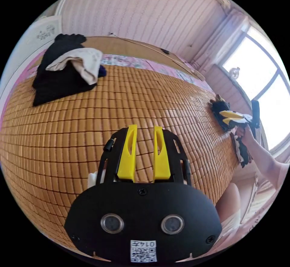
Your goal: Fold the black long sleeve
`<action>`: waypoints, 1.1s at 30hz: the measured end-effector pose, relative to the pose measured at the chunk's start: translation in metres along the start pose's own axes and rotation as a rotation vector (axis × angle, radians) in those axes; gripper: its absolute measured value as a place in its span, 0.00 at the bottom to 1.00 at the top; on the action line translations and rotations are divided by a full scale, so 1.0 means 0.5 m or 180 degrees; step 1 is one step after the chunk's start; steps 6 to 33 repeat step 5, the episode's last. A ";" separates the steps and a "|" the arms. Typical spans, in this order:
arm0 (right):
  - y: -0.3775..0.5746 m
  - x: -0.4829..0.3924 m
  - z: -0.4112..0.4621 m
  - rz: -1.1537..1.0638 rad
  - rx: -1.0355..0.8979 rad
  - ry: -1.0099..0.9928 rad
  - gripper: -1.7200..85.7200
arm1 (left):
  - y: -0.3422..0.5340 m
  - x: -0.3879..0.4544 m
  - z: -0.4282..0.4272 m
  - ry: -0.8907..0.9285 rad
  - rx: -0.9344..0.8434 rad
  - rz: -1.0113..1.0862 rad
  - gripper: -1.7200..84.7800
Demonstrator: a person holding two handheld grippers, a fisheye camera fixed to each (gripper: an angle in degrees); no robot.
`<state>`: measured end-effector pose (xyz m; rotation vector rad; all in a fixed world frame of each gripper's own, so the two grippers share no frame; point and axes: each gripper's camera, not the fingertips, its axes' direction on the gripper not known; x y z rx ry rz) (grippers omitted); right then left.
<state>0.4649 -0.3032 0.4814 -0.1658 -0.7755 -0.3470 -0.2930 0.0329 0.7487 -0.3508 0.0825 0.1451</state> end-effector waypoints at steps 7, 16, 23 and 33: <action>-0.258 -0.190 0.182 -0.0676 -0.0141 -0.0271 0.21 | -0.083 -0.162 -0.067 -0.0335 0.0415 -0.0442 0.12; -0.258 -0.190 0.182 -0.0676 -0.0141 -0.0271 0.21 | -0.083 -0.162 -0.067 -0.0335 0.0415 -0.0442 0.12; -0.258 -0.190 0.182 -0.0676 -0.0141 -0.0271 0.21 | -0.083 -0.162 -0.067 -0.0335 0.0415 -0.0442 0.12; -0.258 -0.190 0.182 -0.0676 -0.0141 -0.0271 0.21 | -0.083 -0.162 -0.067 -0.0335 0.0415 -0.0442 0.12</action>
